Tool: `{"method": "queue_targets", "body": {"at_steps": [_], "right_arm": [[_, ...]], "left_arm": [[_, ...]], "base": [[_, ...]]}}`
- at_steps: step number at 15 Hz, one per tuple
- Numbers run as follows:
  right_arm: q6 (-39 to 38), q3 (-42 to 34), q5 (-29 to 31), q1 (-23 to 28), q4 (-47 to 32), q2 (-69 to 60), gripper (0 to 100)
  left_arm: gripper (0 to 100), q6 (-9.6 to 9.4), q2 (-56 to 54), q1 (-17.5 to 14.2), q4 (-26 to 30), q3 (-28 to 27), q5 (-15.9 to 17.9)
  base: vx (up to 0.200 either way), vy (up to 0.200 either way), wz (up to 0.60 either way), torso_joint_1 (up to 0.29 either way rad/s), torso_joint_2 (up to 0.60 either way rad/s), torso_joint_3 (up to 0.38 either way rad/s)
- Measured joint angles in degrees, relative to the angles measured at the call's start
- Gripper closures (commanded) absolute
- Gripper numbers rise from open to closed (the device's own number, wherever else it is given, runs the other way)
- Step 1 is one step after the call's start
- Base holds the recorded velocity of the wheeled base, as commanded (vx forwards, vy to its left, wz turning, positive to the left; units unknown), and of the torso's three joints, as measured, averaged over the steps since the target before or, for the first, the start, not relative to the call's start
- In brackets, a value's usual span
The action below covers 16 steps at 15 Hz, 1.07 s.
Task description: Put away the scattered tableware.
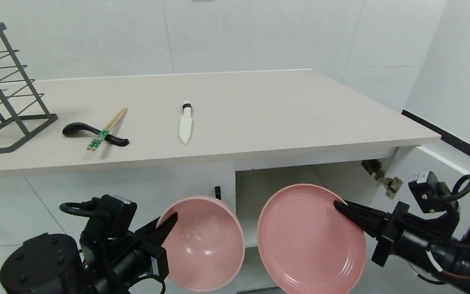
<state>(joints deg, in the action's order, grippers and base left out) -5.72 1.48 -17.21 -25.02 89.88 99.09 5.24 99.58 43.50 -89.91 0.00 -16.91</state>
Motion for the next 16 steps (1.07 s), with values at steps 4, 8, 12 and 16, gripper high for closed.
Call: {"method": "queue_targets", "body": {"at_steps": [4,8,12,16], "right_arm": [[0.0,0.1,0.3,0.1,0.1,0.1,100],[0.0,0.3,1.8,-0.1,0.1,0.2,100],[0.0,0.3,1.9,-0.2,0.1,0.2,100],[0.0,0.3,1.9,-0.2,0.1,0.2,100]], "left_arm": [[100,0.01,0.1,0.4,0.0,0.0,-0.7],[100,0.01,0.1,0.4,0.0,0.0,-0.7],[100,0.01,0.1,0.4,0.0,0.0,-0.7],[100,0.0,0.1,0.4,0.0,0.0,-0.8]], "base": [[0.0,0.0,0.0,0.0,0.0,0.0],[0.0,0.0,0.0,-0.339,0.08,-0.253],[0.0,0.0,0.0,-0.638,0.07,-0.54],[0.0,0.0,0.0,-0.456,0.04,-0.421]]}}
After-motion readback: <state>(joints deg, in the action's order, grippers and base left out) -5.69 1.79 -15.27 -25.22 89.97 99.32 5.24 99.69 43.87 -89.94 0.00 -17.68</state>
